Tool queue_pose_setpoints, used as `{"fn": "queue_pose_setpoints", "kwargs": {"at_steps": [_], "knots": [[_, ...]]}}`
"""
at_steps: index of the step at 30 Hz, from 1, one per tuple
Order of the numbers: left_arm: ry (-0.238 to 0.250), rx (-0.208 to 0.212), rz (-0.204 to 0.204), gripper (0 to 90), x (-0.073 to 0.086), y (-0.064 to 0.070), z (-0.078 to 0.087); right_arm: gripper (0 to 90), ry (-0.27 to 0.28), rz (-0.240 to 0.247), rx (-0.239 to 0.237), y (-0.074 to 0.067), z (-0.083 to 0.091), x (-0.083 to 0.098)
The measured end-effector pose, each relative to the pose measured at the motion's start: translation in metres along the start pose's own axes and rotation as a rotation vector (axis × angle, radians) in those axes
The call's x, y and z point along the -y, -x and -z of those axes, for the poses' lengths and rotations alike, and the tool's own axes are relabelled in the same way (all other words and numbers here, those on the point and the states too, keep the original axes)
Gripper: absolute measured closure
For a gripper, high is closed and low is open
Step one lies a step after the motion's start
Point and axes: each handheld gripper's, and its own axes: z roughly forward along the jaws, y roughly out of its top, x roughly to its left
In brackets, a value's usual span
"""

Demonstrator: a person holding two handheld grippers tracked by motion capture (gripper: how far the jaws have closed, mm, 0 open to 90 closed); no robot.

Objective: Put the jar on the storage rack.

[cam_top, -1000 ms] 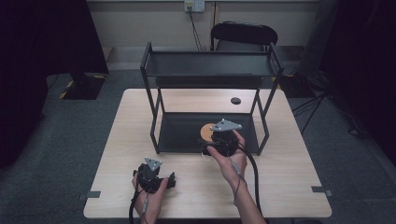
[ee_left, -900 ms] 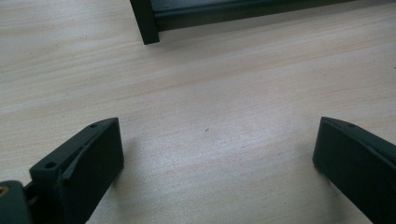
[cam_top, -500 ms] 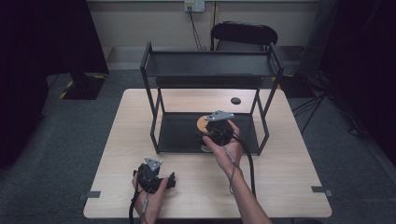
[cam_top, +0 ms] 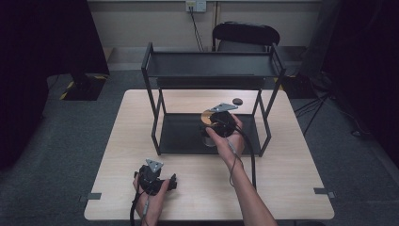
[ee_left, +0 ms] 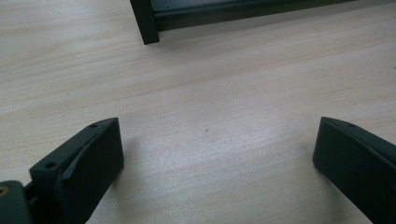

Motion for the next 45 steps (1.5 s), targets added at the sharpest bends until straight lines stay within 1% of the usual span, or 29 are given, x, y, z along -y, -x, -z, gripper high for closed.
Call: {"fn": "queue_pose_setpoints", "kwargs": {"at_steps": [5,12,21,23,30,37,45], "knots": [[0.0,0.0,0.0,1.5,0.0,0.0,0.0,26.3,-0.003,-0.014,0.016,0.006,-0.006,-0.001],[0.0,0.0,0.0,1.5,0.0,0.0,0.0,26.3,-0.02,-0.039,0.033,0.015,-0.02,0.004],[0.0,0.0,0.0,1.5,0.0,0.0,0.0,26.3,-0.03,-0.069,0.051,0.023,-0.031,0.008],[0.0,0.0,0.0,1.5,0.0,0.0,0.0,26.3,-0.035,-0.071,0.057,0.023,-0.033,0.01],[0.0,0.0,0.0,1.5,0.0,0.0,0.0,26.3,-0.037,-0.077,0.052,0.022,-0.04,0.015],[0.0,0.0,0.0,1.5,0.0,0.0,0.0,26.3,-0.039,-0.079,0.044,0.019,-0.043,0.02],[0.0,0.0,0.0,1.5,0.0,0.0,0.0,26.3,-0.04,-0.076,0.046,0.018,-0.044,0.021]]}}
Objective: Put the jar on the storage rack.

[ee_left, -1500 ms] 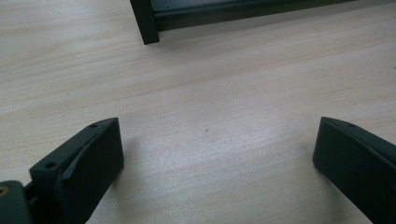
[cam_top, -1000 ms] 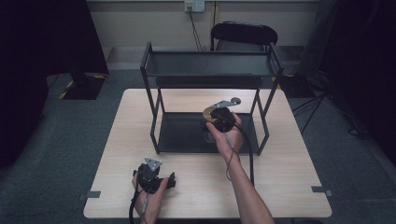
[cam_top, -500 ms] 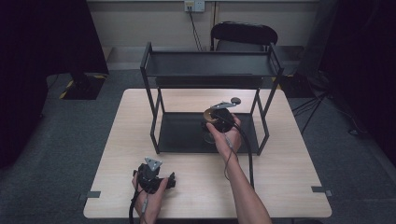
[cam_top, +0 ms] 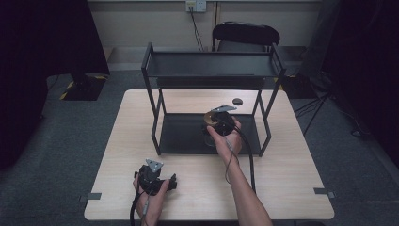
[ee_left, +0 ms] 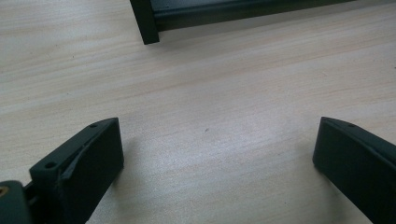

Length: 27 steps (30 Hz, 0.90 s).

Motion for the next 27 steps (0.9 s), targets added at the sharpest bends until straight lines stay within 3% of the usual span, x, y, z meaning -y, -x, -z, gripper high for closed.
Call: {"fn": "queue_pose_setpoints", "kwargs": {"at_steps": [9,21,27], "knots": [[0.0,0.0,-0.001,1.5,0.0,-0.0001,0.0,26.3,0.015,0.011,0.001,-0.0028,0.0046,0.0091],[0.0,0.0,-0.002,1.5,-0.0001,-0.0001,0.0,25.2,-0.017,0.014,-0.016,-0.0021,0.0053,0.0062],[0.0,0.0,-0.002,1.4,-0.0001,-0.0001,0.0,17.5,-0.03,0.018,-0.04,-0.0031,0.0052,0.0054]]}}
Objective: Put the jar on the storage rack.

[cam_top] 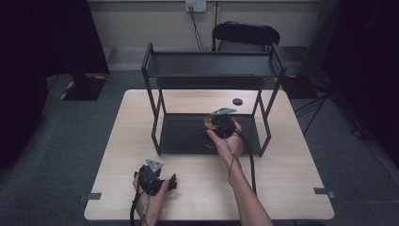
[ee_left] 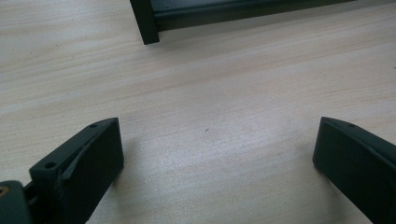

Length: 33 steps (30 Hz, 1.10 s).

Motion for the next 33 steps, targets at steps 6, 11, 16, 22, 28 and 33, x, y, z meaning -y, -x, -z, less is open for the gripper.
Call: {"fn": "queue_pose_setpoints", "kwargs": {"at_steps": [6,11,16,22,28,33], "knots": [[0.0,0.0,0.0,1.4,0.0,0.0,0.0,2.8,0.016,-0.019,0.007,0.0,-0.001,0.0],[0.0,0.0,0.0,1.4,0.0,0.0,0.0,1.4,0.039,-0.027,0.001,0.002,0.004,-0.002],[0.0,0.0,0.0,1.4,0.0,0.0,0.0,1.4,0.055,-0.039,0.0,0.001,0.01,-0.003],[0.0,0.0,0.0,1.4,0.0,0.0,0.0,1.6,0.058,-0.037,0.004,-0.001,0.014,-0.001],[0.0,0.0,0.0,1.4,0.0,0.0,0.0,2.4,0.072,-0.031,0.004,-0.003,0.021,-0.001],[0.0,0.0,0.0,1.4,0.0,0.0,0.0,2.5,0.087,-0.036,0.004,-0.004,0.028,-0.003]]}}
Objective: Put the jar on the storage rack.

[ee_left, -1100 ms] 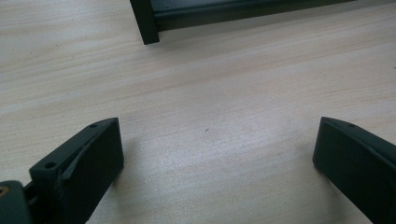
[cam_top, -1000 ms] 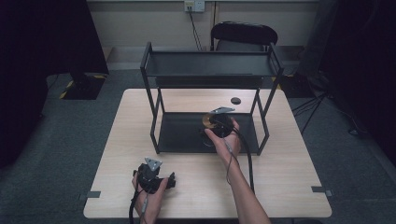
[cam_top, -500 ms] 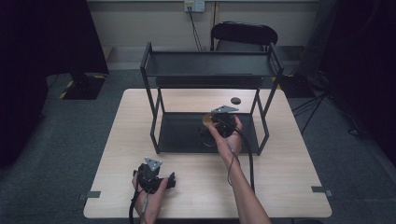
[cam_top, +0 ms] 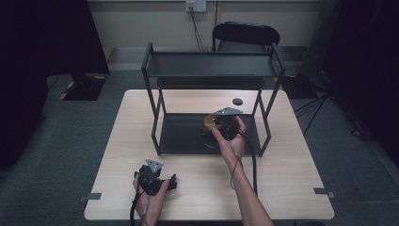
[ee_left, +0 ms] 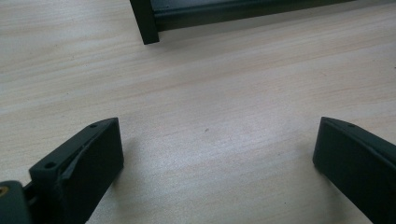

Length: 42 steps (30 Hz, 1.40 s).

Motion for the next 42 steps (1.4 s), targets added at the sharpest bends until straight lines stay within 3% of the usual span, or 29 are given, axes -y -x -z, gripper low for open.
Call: {"fn": "queue_pose_setpoints", "kwargs": {"at_steps": [23,42], "knots": [[0.0,0.0,0.0,1.3,0.0,0.0,0.0,3.3,0.04,-0.032,-0.021,-0.003,0.03,0.011],[0.0,0.0,0.0,1.3,0.0,0.0,0.0,3.2,0.066,-0.056,0.028,0.005,0.062,0.035]]}}
